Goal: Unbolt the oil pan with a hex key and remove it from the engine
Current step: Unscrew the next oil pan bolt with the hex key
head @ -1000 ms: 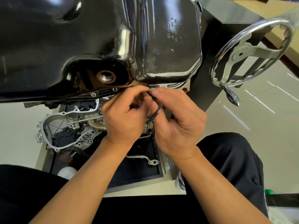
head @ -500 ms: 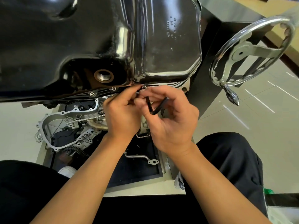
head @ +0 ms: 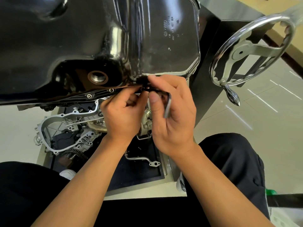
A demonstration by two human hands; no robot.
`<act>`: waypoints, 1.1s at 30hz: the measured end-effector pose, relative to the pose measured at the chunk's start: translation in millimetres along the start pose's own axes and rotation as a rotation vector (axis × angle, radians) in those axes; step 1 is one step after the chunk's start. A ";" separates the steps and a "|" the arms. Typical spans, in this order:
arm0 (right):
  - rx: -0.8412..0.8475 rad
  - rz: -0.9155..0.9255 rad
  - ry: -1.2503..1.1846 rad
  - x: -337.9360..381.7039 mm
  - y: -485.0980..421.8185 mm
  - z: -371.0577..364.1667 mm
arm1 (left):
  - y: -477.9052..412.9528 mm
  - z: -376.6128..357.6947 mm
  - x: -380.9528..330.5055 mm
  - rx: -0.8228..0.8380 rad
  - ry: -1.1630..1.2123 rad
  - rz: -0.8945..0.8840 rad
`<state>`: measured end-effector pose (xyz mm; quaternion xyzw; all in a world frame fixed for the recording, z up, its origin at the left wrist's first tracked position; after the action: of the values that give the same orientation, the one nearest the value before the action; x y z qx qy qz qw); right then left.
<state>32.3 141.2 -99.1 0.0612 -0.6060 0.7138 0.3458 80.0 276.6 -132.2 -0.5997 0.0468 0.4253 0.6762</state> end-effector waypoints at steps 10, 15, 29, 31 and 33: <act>-0.096 0.040 0.074 3.8 1.0 8.5 | 1.4 -1.6 2.4 -0.008 0.009 -0.024; -0.101 0.013 0.084 5.8 -0.1 9.4 | 1.2 -0.6 3.8 -0.034 0.021 -0.004; -0.101 -0.031 -0.014 0.1 -4.1 3.4 | 8.1 -0.6 2.7 -0.001 0.069 0.066; -0.128 -0.008 0.015 3.1 -3.2 7.1 | 9.0 -3.0 6.6 0.007 0.098 0.074; -0.148 0.008 0.028 6.0 -2.8 9.0 | 9.2 -4.1 8.2 0.007 0.110 0.080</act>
<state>26.4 135.6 -91.4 0.0232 -0.6524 0.6693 0.3548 81.2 276.7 -145.2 -0.6175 0.1095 0.4183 0.6571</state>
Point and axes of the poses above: each hand's wrist, its own y-axis away from the middle knuckle, its own z-axis out of the back of the hand, x = y × z, the point moved 8 cm from there along -y, towards the middle knuckle, and after that the axes turned 8 degrees about x, right-handed, at the moved point
